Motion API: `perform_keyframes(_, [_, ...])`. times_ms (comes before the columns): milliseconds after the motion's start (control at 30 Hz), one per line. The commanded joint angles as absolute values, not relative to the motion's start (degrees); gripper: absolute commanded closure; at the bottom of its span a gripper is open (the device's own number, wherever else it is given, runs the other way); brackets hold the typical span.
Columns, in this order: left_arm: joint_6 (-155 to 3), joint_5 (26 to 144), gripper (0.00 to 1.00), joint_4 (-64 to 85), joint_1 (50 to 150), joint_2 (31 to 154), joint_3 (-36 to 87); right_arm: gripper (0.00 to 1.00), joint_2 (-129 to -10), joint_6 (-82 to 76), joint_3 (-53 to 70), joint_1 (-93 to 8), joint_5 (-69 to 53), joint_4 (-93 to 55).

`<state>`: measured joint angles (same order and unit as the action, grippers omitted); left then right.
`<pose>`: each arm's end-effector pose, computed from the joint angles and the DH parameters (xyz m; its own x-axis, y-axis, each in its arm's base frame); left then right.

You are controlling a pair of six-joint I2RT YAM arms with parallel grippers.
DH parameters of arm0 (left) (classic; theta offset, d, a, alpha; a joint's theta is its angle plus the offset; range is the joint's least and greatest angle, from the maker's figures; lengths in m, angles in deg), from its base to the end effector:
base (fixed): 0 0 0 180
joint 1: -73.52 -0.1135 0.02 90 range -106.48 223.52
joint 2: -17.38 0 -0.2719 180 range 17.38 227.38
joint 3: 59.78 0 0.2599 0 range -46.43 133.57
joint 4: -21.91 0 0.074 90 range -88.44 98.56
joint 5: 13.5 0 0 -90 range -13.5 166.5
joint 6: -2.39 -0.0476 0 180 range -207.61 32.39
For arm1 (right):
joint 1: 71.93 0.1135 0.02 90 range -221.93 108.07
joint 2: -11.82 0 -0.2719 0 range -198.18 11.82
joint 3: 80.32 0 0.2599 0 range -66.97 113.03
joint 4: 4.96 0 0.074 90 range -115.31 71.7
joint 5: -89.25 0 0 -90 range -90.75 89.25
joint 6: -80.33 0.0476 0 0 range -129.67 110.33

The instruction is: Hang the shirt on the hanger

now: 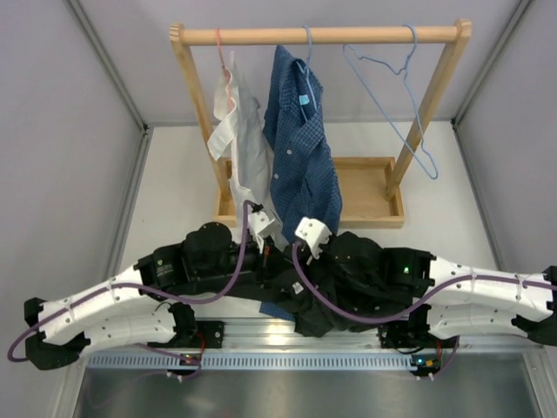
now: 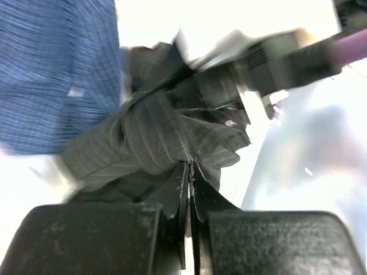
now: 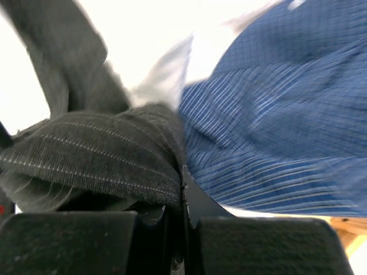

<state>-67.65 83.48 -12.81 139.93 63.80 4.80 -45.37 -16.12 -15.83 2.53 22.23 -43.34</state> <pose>0.0730 -0.1817 0.3569 -0.4336 0.1464 -0.8891 0.8599 0.3622 -0.3598 0.0799 0.2179 0.3142 -0.0479 -0.5581 -0.8284 -0.8079 0.5093 -0.2965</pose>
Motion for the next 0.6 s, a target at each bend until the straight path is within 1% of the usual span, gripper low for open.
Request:
perform_keyframes(0, [-71.96, 70.68, 1.0, -20.16, 140.23, 64.21, 18.49, 1.0, -44.08, -14.34, -3.91, 1.46, 32.38, -37.64])
perform_keyframes(33, [-73.27, 68.26, 1.0, -24.71, 140.23, 65.1, 22.27, 1.0, -44.34, -13.89, -0.9, 1.64, 32.29, -38.42])
perform_keyframes(67, [-76.25, 66.06, 1.0, -26.41, 140.23, 66.15, 29.96, 1.0, -44.95, -13.45, 2.26, 1.81, 32.47, -41.65])
perform_keyframes(100, [-77.58, 62.04, 1.0, -27.64, 140.23, 68.42, 33.95, 1.0, -46.7, -13.18, 9.25, 3.12, 33.34, -43.51])
perform_keyframes(133, [-78.9, 61.04, 1.0, -29.22, 140.23, 69.75, 38.08, 1.0, -47.58, -13.18, 12.89, 4.26, 35.35, -45.01])
perform_keyframes(167, [-81.78, 60.85, 1.0, -29.84, 140.23, 71.33, 46.48, 1.0, -48.64, -13.27, 19.45, 6.89, 40.24, -47.46])
perform_keyframes(233, [-84.35, 62.07, 1.0, -32.12, 140.23, 76.84, 55.05, 1.0, -50.84, -12.75, 25.38, 9.01, 45.36, -49.58])
perform_keyframes(267, [-86.45, 62.69, 1.0, -32.74, 140.23, 78.8, 58.74, 1.0, -51.45, -11.26, 30.28, 10.59, 49.48, -52.2])
perform_keyframes(300, [-87.08, 63.39, 1.0, -33.27, 140.23, 80.56, 64.0, 1.0, -52.24, -10.2, 32.24, 11.13, 51.17, -53.8])
perform_keyframes(367, [-89.01, 66.38, 1.0, -33.1, 140.23, 83.99, 65.28, 1.0, -52.17, -5.84, 33.93, 12.62, 56.69, -57.14])
perform_keyframes(433, [-89.28, 70.06, 1.0, -32.93, 140.23, 84.79, 61.7, 1.0, -49.98, -1.43, 31.49, 12.89, 60.4, -62.32])
perform_keyframes(467, [-88.94, 74.0, 1.0, -32.23, 140.23, 84.45, 58.9, 1.0, -48.66, 3.38, 27.12, 12.89, 61.38, -63.9])
perform_keyframes(500, [-88.5, 75.17, 1.0, -28.57, 140.23, 83.66, 55.3, 1.0, -45.51, 6.21, 24.55, 12.98, 61.56, -66.44])
perform_keyframes(533, [-87.97, 75.79, 1.0, -26.18, 140.23, 82.61, 47.09, 1.0, -43.74, 8.68, 21.66, 12.98, 61.74, -67.34])
perform_keyframes(567, [-85.7, 76.23, 1.0, -23.98, 140.23, 80.51, 43.09, 1.0, -41.64, 13.23, 15.71, 12.89, 61.39, -67.87])
